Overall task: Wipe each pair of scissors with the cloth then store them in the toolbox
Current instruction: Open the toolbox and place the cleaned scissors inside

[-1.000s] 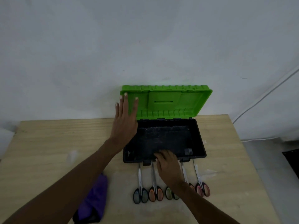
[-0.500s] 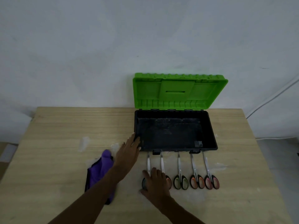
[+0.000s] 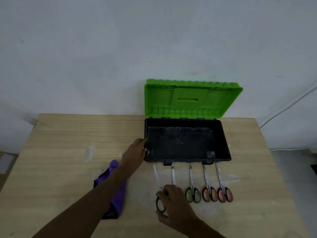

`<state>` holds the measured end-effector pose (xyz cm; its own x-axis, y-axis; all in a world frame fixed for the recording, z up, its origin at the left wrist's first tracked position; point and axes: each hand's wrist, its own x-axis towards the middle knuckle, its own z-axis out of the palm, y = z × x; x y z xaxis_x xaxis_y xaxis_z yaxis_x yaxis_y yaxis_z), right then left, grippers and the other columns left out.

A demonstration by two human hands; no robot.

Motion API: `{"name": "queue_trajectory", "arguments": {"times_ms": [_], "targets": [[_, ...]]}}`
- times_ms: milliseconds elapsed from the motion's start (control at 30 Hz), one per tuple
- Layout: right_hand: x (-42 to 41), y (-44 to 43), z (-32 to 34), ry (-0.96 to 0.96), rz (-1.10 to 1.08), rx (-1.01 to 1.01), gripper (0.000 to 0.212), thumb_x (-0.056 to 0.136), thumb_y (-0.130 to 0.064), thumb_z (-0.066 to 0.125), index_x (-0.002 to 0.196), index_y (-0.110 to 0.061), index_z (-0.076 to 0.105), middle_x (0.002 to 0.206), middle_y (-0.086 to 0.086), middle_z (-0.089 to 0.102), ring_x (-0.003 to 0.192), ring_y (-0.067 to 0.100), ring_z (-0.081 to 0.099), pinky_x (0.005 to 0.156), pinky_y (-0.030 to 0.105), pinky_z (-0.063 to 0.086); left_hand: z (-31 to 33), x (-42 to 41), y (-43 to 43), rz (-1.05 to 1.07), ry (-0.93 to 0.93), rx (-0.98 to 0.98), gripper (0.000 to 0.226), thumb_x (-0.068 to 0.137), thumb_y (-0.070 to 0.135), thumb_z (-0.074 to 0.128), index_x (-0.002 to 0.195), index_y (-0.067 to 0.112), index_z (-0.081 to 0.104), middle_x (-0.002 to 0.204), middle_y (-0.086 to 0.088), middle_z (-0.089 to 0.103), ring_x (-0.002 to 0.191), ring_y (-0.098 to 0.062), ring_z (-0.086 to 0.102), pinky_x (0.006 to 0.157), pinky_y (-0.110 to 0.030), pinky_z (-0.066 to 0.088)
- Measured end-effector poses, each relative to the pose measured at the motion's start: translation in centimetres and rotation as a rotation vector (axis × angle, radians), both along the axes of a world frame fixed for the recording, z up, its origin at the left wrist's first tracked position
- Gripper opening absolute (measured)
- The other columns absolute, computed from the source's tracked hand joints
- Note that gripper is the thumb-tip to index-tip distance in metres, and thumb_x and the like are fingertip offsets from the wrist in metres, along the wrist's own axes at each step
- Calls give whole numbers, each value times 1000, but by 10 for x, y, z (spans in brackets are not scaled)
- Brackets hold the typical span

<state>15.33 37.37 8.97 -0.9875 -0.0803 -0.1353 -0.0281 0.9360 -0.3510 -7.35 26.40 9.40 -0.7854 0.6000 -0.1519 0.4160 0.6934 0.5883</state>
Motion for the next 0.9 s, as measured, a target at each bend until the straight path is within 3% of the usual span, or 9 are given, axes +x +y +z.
{"name": "queue_trajectory", "arguments": {"times_ms": [100, 233, 600, 900], "targets": [[-22, 15, 15, 137, -29, 24, 48, 75, -55, 58, 113, -26, 54, 103, -2, 52, 94, 12, 47, 77, 24, 44, 3, -9, 6, 30, -39, 13, 42, 97, 5, 48, 139, 5, 48, 139, -11, 52, 118, -30, 58, 94, -36, 48], [-83, 39, 25, 192, -117, 0, 48, 78, -47, 61, 115, -18, 55, 102, 4, 50, 92, 19, 47, 74, 28, 44, 2, -18, 6, 13, -51, -4, 39, 96, 8, 53, 135, 8, 52, 135, -10, 55, 118, -29, 59, 93, -37, 49], [-185, 59, -1, -208, -252, -112, 50, 79, -39, 67, 118, -11, 52, 116, 15, 43, 114, 32, 39, 88, 37, 42, -1, -30, 13, -22, -66, -75, 34, 95, 9, 54, 129, 9, 57, 132, -9, 57, 114, -28, 60, 90, -39, 52], [-204, 45, -29, -332, -256, -88, 56, 81, -14, 62, 134, -7, 42, 132, 21, 38, 124, 38, 34, 102, 42, 39, -5, -33, 13, -26, -92, -68, 34, 95, 12, 57, 129, 12, 56, 129, -4, 57, 110, -21, 62, 86, -29, 50]]}}
